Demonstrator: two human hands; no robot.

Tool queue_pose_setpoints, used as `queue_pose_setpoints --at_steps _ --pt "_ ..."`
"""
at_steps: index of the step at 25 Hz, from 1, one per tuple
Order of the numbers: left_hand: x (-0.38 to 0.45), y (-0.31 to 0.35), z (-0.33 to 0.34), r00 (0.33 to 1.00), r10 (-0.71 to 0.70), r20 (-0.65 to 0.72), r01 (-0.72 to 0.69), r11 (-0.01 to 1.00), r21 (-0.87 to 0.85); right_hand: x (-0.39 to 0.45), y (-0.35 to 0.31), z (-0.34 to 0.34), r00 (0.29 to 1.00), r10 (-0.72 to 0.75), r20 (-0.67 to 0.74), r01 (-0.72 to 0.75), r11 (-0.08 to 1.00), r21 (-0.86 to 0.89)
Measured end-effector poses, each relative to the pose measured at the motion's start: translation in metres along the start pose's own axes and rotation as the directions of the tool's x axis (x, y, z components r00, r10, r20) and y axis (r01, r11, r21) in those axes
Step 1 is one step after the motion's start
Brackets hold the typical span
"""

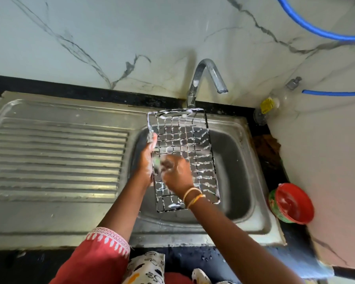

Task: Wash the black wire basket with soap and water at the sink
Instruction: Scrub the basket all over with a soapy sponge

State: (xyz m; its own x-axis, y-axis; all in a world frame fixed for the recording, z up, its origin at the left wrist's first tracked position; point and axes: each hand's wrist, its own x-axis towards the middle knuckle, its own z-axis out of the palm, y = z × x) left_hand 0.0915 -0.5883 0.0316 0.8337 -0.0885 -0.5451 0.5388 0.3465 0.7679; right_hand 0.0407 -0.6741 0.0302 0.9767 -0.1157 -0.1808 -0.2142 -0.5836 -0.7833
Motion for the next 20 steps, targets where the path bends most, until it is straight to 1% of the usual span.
queue_pose_setpoints --at_steps 1,2,4,5,7,8,9,10,11,12,13,14,16,18,19,20 --pt "0.004 -0.002 -0.007 1.0 0.028 -0.011 -0.028 1.0 -0.005 -0.01 0.009 0.005 0.995 -0.016 0.095 0.021 0.999 -0.044" --pt "0.002 -0.002 -0.01 0.998 0.062 -0.003 -0.062 0.998 0.027 -0.015 0.016 0.006 0.98 -0.037 0.196 0.053 0.995 -0.079" --pt "0.001 -0.002 -0.015 0.996 0.084 -0.001 -0.084 0.995 0.056 -0.013 0.027 -0.001 0.932 -0.058 0.358 0.097 0.991 -0.09" --pt "0.005 -0.005 -0.017 0.998 0.067 -0.009 -0.066 0.997 0.044 -0.01 0.028 -0.009 0.898 -0.054 0.436 0.097 0.992 -0.077" --pt "0.013 -0.011 -0.021 1.0 0.01 0.002 -0.01 1.0 -0.005 -0.008 0.015 -0.024 0.806 -0.003 0.592 0.104 0.985 -0.136" --pt "0.013 -0.013 -0.021 1.0 0.0 0.017 0.001 1.0 -0.029 -0.007 0.008 -0.033 0.753 0.023 0.658 0.157 0.964 -0.213" --pt "0.011 -0.013 -0.02 1.0 0.005 0.021 -0.004 0.999 -0.053 -0.004 0.003 -0.04 0.715 0.055 0.696 0.231 0.922 -0.31" --pt "0.008 -0.013 -0.019 1.0 0.025 0.017 -0.024 0.998 -0.061 -0.001 0.0 -0.047 0.705 0.104 0.701 0.288 0.862 -0.417" --pt "0.009 -0.013 -0.019 0.999 0.052 0.001 -0.052 0.997 -0.056 0.003 0.0 -0.052 0.73 0.157 0.665 0.307 0.793 -0.525" --pt "0.007 -0.011 -0.018 0.998 0.068 -0.009 -0.069 0.996 -0.06 0.007 0.003 -0.055 0.786 0.179 0.591 0.3 0.726 -0.618" --pt "0.007 -0.008 -0.017 0.998 0.068 -0.017 -0.069 0.995 -0.069 0.009 0.007 -0.056 0.846 0.159 0.508 0.294 0.656 -0.695" --pt "0.007 -0.006 -0.018 0.997 0.069 -0.022 -0.071 0.995 -0.067 0.009 0.012 -0.053 0.89 0.128 0.438 0.283 0.598 -0.75" --pt "0.01 -0.007 -0.022 0.996 0.077 -0.046 -0.08 0.994 -0.068 0.007 0.02 -0.044 0.943 0.041 0.33 0.27 0.487 -0.831" --pt "0.009 -0.005 -0.023 0.994 0.094 -0.052 -0.097 0.993 -0.069 0.005 0.021 -0.037 0.955 0.005 0.297 0.26 0.47 -0.843" --pt "0.009 -0.005 -0.024 0.993 0.11 -0.052 -0.113 0.991 -0.068 0.005 0.02 -0.035 0.951 0.035 0.307 0.248 0.506 -0.826" --pt "0.01 -0.005 -0.025 0.991 0.121 -0.056 -0.123 0.991 -0.043 0.006 0.018 -0.033 0.934 0.089 0.345 0.235 0.574 -0.785"
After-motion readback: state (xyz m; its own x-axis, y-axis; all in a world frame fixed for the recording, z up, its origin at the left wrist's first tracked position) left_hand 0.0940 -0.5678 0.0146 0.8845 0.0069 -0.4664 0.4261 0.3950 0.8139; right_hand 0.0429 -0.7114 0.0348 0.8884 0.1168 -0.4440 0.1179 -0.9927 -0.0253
